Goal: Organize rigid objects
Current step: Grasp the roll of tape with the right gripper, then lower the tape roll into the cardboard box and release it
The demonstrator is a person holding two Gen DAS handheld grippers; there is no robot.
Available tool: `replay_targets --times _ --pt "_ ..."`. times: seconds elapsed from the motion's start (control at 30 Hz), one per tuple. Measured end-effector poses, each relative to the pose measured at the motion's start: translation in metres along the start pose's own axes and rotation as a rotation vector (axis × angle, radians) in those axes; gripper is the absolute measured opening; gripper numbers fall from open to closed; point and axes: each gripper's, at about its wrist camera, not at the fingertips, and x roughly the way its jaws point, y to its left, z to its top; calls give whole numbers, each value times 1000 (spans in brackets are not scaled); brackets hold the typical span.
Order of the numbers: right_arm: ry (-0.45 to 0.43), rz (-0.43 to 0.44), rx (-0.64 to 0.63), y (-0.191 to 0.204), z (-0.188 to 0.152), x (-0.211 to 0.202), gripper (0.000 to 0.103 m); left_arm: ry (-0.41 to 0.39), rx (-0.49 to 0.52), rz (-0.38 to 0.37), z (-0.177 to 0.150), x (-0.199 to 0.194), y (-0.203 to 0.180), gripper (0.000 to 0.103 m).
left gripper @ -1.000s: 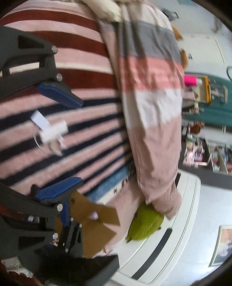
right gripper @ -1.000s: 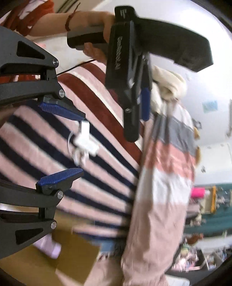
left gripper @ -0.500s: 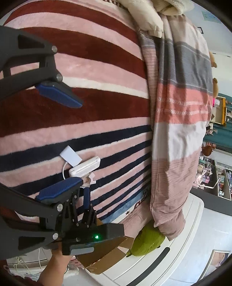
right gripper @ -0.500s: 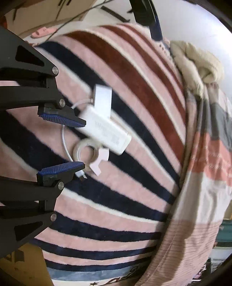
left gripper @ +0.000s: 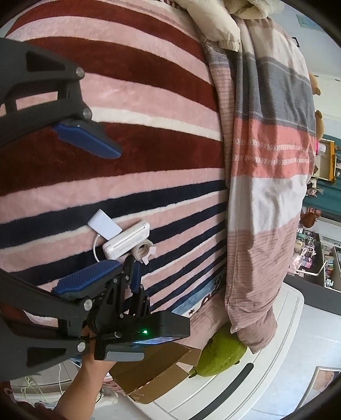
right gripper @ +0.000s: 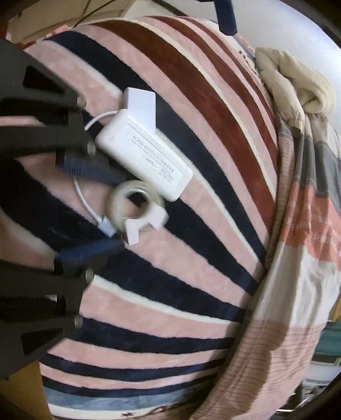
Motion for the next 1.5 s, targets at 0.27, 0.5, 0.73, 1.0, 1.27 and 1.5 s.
replay_targets --times 0.27,0.5,0.73,1.0,1.27,1.5 --pt "-25 -23 50 -12 5 -2 58 -6 17 0 5 -4 -8 77" --pt "-49 -19 42 -13 14 18 39 -2 9 21 4 -8 -3 77" --pt "-89 -32 40 -8 12 -7 35 -4 17 -24 12 -7 -10 77" --pt "-217 70 -17 25 14 -121 35 -11 101 -236 48 -8 -74 77" --pt "-299 4 0 -2 -8 -202 35 32 233 -409 79 8 -173 42" --pt "-288 -81 100 -71 -46 -230 35 107 333 -455 92 45 -259 38"
